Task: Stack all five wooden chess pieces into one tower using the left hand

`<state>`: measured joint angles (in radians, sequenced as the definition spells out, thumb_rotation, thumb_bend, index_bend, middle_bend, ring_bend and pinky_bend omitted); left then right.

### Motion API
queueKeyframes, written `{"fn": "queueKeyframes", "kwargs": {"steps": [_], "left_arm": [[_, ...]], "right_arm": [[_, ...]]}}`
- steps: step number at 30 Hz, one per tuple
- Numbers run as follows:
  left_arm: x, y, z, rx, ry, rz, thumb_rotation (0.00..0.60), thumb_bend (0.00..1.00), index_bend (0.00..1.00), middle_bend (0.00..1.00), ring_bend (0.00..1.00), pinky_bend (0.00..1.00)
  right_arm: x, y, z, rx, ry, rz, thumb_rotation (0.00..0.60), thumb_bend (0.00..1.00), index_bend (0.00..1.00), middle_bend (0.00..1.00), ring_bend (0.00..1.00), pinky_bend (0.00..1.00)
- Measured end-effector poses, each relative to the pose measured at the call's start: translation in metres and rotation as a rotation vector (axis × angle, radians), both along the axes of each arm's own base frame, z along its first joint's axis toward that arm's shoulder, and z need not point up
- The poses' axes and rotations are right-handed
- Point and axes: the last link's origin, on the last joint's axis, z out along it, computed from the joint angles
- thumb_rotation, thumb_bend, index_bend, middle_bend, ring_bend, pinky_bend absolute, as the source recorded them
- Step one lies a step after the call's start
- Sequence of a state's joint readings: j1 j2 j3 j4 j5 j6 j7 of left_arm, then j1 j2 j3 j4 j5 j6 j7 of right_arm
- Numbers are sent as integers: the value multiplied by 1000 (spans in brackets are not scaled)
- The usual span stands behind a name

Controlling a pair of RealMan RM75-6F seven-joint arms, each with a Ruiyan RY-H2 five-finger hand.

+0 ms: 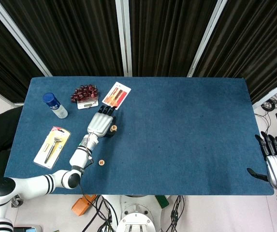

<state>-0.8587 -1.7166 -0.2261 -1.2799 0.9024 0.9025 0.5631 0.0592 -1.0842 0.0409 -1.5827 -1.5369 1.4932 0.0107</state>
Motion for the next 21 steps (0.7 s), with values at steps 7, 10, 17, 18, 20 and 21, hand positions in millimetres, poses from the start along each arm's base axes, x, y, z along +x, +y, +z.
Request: {"fn": "queueKeyframes", "kwargs": {"steps": [7,10,17,18,20,21], "left_arm": [[0,0,1,-1,14,-1,552,330,477,7,0,0],[-1,0,1,-1,14,3,552,328,471,7,0,0],[-2,0,2,-1,18,7,552,323,457,0,0,0],[-2,1,2,-1,17,8,552,323,456,0,0,0],[-2,1,2,-2,18,9,552,322,452,0,0,0],[-2,1,2,-3,20,9,552,321,449,0,0,0]], "right_arm": [[0,0,0,0,-2,-1,600,172,0,0,0,0],[-1,0,0,0,-2,-2,600,173,0,0,0,0],[0,0,0,0,-1,-1,600,172,0,0,0,0],[-1,0,0,0,-1,-1,600,172,0,0,0,0],[-1,0,0,-1,-2,-2,600,172,0,0,0,0],[-1,0,1,-1,-2,-3,600,172,0,0,0,0]]}}
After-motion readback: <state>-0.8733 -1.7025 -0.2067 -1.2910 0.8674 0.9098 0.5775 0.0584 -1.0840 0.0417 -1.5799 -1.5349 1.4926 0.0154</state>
